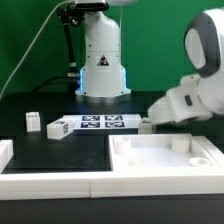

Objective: Assemble one leg

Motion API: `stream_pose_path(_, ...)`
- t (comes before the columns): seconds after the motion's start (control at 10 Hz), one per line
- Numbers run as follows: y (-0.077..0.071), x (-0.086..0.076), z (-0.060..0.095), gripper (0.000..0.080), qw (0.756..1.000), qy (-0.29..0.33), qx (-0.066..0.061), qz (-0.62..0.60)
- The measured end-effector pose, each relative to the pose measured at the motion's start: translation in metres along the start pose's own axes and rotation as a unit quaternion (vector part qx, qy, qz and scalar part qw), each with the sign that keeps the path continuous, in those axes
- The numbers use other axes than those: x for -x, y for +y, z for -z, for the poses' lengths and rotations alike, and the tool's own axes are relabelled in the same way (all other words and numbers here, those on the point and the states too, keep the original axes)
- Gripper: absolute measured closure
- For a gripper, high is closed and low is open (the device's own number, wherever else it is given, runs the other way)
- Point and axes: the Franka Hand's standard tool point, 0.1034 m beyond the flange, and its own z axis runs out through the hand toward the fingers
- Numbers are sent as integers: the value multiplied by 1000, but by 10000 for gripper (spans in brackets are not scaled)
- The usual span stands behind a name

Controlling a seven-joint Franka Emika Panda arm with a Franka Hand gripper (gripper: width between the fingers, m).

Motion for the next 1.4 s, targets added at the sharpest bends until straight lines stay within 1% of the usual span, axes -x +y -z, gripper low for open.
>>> stream_pose_path(0.1, -1, 12, 12, 508, 1000, -1, -6, -2)
stream_pose_path(0.2, -1, 32, 28, 508, 1000, -10, -7, -3)
stream_pose_path(0.3, 0, 45, 42, 508, 1000, -1, -8, -5)
stream_pose_path(0.4, 2, 54, 51, 508, 1000, 14, -6, -8)
stream_pose_path(0.5, 1, 52, 46, 508, 1000, 13, -6, -8)
stream_pose_path(0.6, 2, 44, 50, 508, 999, 39, -6, -9)
stream_pose_path(0.7, 3, 38, 57, 508, 995, 103, -3, -13)
stream_pose_path(0.8, 5, 38, 57, 507, 988, 155, 1, -17)
stream_pose_path(0.9, 12, 29, 58, 507, 981, 193, 4, 2)
stream_pose_path(1.0, 20, 15, 69, 507, 970, 244, 7, 20)
stream_pose_path(1.1, 31, 8, 73, 507, 956, 292, 12, 33)
stream_pose_path(1.2, 41, 8, 82, 507, 944, 326, 15, 35)
stream_pose_path(1.3, 43, 4, 86, 507, 924, 381, 23, 31)
stream_pose_path(1.4, 45, 4, 84, 507, 907, 419, 30, 29)
